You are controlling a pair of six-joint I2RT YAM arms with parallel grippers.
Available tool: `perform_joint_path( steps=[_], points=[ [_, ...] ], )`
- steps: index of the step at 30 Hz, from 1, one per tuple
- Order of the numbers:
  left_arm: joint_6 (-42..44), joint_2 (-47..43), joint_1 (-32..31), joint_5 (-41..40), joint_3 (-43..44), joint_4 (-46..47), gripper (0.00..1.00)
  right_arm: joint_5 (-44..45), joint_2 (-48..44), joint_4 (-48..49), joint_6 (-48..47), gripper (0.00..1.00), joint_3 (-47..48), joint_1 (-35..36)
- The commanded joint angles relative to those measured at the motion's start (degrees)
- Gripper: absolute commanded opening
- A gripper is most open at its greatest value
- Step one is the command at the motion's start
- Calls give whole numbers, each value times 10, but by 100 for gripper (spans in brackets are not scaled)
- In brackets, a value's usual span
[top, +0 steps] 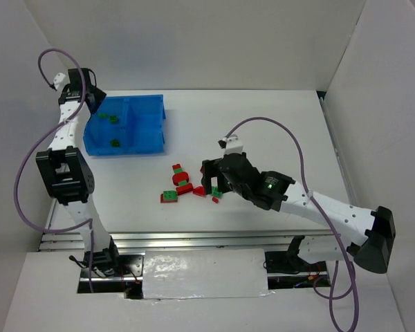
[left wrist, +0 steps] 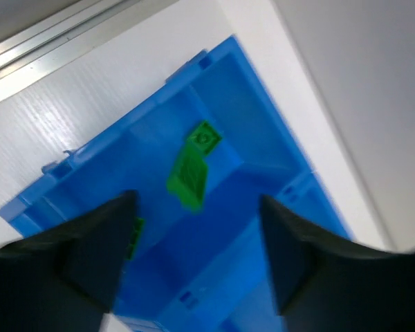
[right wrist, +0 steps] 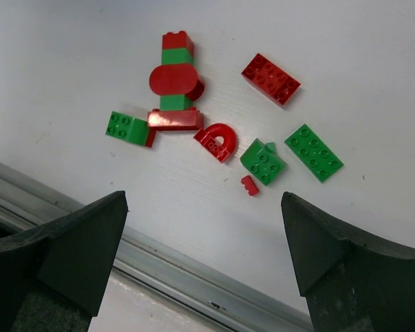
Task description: Sort the legos into containers by color
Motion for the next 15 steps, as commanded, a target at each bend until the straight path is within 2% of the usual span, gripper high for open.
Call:
perform_joint_path(
  steps=[1, 5, 6, 9, 11, 12, 13, 15],
  points=[
    [2, 15, 0, 7, 40, -45, 97, -30, -19, 27, -9, 100, -3, -35],
    [1, -12, 1, 9, 33, -50, 99, -85, 4, 34, 9, 100, -14, -110],
    [3, -24, 1, 12, 29, -52, 99, -95, 27, 31, 17, 100, -15, -150],
    [19, -93, 2, 46, 3, -79, 100, -89, 118, -21, 52, 100, 19, -192],
    [40, -175, -2, 93, -64, -68, 100, -47, 172, -67, 80, 100, 45, -195],
    [50, -205, -11, 134, -132, -53, 100, -40, 215, -72, 97, 100, 62, -196],
    [61, -270, -17, 146, -167, -44, 99, -39, 234, -76, 105, 100, 67, -195],
    [69, -336, -44, 160, -235, -19, 99, -36, 271, -70, 125, 100, 70, -195]
  ],
)
